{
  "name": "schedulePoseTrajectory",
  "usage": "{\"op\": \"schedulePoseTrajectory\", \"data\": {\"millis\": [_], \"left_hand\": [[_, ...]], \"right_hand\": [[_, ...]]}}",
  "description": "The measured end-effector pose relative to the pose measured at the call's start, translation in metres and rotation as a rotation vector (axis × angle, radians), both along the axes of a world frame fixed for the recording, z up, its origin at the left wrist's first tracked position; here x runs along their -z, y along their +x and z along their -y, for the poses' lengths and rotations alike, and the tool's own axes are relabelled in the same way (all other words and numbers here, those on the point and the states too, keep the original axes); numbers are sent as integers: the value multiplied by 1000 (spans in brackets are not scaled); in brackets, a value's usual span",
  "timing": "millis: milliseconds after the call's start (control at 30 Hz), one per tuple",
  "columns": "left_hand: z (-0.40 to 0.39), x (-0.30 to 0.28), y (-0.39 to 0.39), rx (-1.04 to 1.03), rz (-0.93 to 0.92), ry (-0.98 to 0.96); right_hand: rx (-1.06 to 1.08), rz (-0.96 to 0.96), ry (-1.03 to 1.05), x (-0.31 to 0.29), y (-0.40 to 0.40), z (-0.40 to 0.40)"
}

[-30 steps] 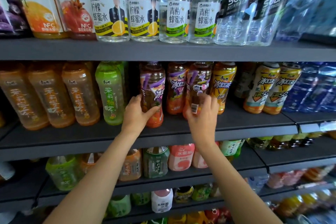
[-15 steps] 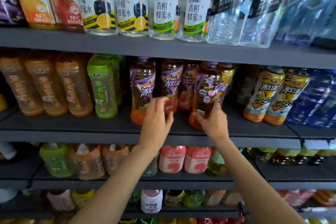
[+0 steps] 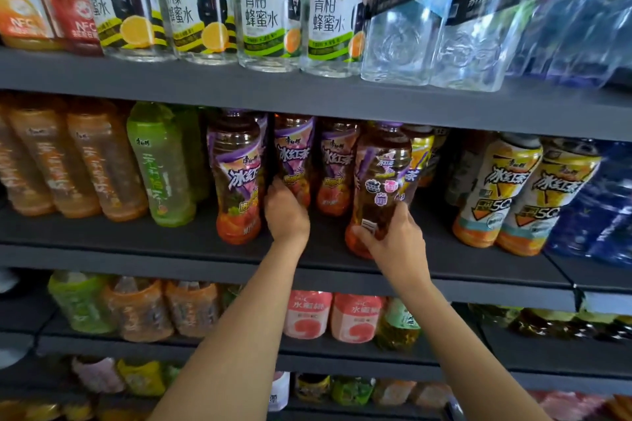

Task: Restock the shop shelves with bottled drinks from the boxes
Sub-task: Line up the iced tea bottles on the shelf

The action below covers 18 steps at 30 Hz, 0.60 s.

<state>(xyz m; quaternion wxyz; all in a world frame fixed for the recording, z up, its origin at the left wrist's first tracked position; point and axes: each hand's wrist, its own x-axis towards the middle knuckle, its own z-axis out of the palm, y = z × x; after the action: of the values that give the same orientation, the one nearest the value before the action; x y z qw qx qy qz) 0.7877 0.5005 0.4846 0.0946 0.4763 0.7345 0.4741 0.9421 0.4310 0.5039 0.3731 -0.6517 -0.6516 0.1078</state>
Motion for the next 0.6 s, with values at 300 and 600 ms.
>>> {"op": "schedulePoseTrajectory", "data": {"millis": [300, 600], "left_hand": [[-30, 2, 0, 30, 43, 32], [-22, 2, -6, 127, -9, 27]], "right_hand": [[2, -12, 16, 0, -1, -1], [34, 1, 9, 2, -13, 0]]}}
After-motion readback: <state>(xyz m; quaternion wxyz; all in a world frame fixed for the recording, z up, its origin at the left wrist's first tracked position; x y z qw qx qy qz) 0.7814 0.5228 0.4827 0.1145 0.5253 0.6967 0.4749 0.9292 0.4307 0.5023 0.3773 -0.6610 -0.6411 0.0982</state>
